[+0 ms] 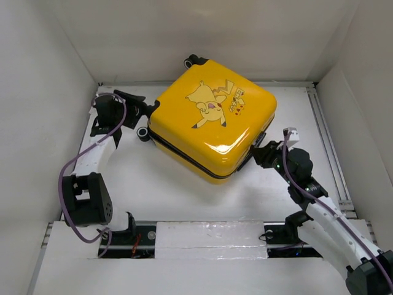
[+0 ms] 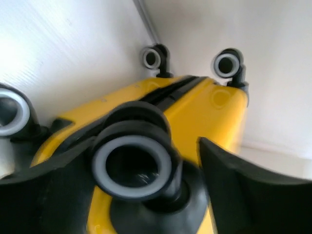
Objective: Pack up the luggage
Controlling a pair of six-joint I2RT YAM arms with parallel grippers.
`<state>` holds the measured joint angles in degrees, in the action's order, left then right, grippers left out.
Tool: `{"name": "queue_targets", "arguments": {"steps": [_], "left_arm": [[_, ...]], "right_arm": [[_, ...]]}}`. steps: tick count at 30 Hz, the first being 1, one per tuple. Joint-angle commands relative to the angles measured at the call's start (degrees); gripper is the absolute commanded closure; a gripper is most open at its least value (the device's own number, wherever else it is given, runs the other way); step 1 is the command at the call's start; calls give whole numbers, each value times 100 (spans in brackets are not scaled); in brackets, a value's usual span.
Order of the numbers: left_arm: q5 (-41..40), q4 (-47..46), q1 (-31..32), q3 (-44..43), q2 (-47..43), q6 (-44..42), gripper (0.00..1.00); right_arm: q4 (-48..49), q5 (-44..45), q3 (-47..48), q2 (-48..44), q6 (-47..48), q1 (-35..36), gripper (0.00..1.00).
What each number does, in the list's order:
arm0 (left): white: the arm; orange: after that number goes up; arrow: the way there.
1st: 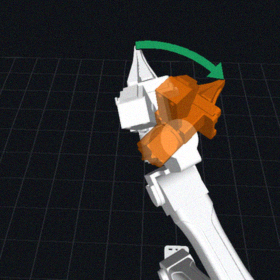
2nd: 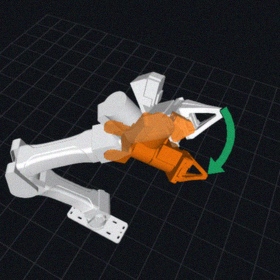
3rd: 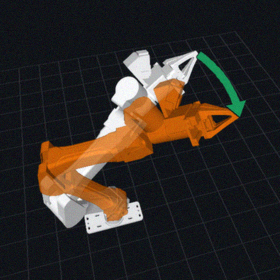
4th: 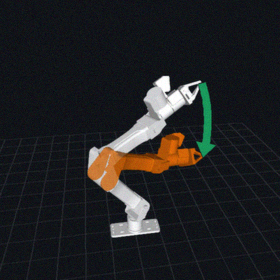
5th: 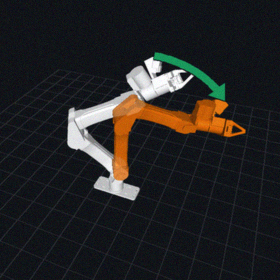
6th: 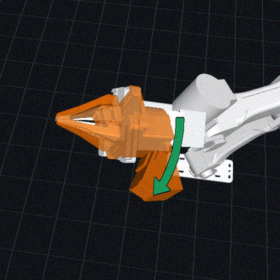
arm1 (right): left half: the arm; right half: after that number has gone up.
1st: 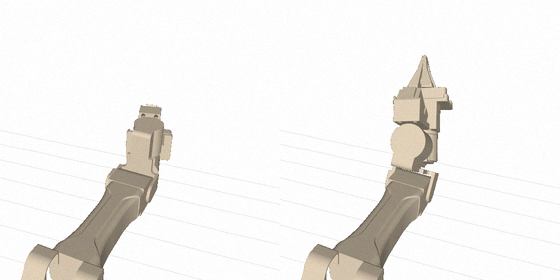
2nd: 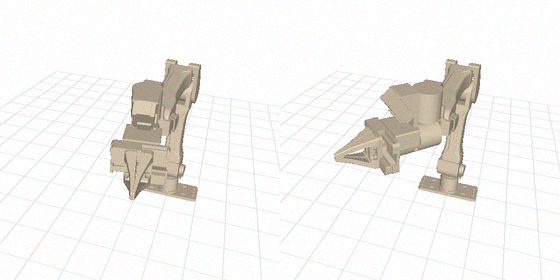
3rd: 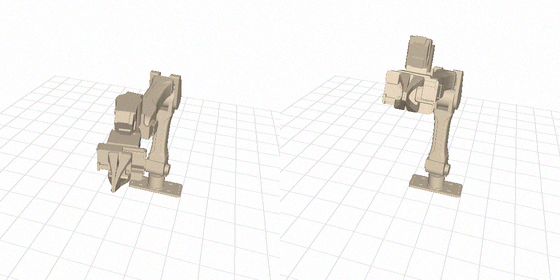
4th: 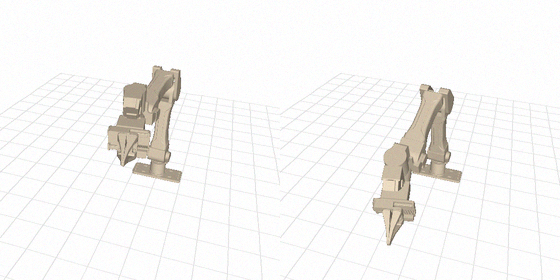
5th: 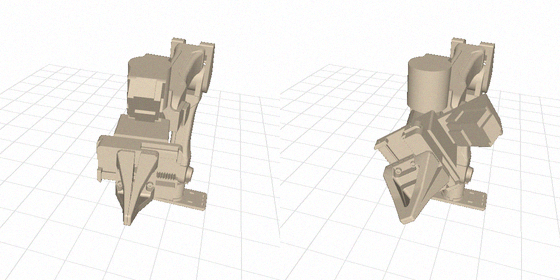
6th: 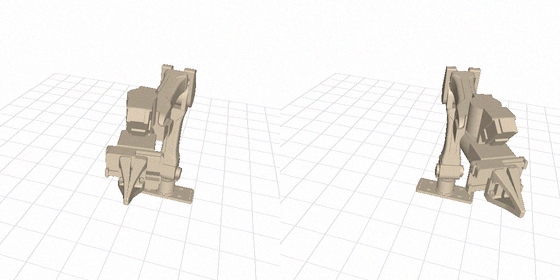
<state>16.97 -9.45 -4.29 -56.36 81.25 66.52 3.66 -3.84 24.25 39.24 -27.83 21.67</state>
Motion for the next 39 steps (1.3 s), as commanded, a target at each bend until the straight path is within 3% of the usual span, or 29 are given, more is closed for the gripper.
{"name": "queue_targets", "arguments": {"steps": [1,3,7,10,11,12,13,14,15,17,19,21,22,25,26,29,33,39], "left_arm": [[-763,-180,43,-1076,-347,-1026,18],[-1098,230,43,-1341,-408,-1158,2],[-2065,226,43,-1483,-1022,-1501,0],[-2339,-354,856,-1220,-1865,-2325,0],[-2339,-355,860,-1220,-1972,-2328,2],[-1947,-442,1139,-1037,-2086,-2328,8],[-1752,-730,1289,-835,-2226,-2267,37],[-1637,-925,1491,-528,-2384,-2153,59],[-1531,-1170,1989,258,-2725,-2048,76],[-1669,-1645,2667,966,-2913,-2081,100],[-2404,-1560,3727,1606,-3061,-2432,100],[-2837,-1560,4355,2100,-3325,-2845,100],[-3458,-1560,4976,2625,-3709,-2846,100],[-4305,-1376,5902,3305,-4413,-2768,100],[-4838,-1305,6471,3681,-4486,-2689,100],[-5203,-1305,7264,4167,-4025,-2251,100],[-5013,-1795,7426,4081,-2856,-2072,100],[-4958,-2430,7426,3747,-2263,-2469,99]], "right_arm": [[275,-600,-113,4,137,4,70],[275,-768,-114,65,191,73,71],[600,-1259,-228,451,261,180,74],[969,-1374,-228,803,121,347,78],[1022,-1261,-167,856,120,442,78],[1023,-1182,-166,857,120,443,78],[1023,-1033,-88,918,120,539,78],[1023,-944,-18,918,120,627,78],[1023,-839,-17,918,42,680,78],[909,-558,-17,770,41,768,79],[558,-234,-17,541,128,848,79],[347,65,-165,183,190,900,79],[346,215,-271,41,191,900,79],[346,576,-579,-276,42,787,95],[346,699,-579,-277,-28,786,100],[162,1016,-439,12,-29,654,100],[275,1272,-298,452,208,488,94],[1318,130,-166,935,936,-285,64]]}}
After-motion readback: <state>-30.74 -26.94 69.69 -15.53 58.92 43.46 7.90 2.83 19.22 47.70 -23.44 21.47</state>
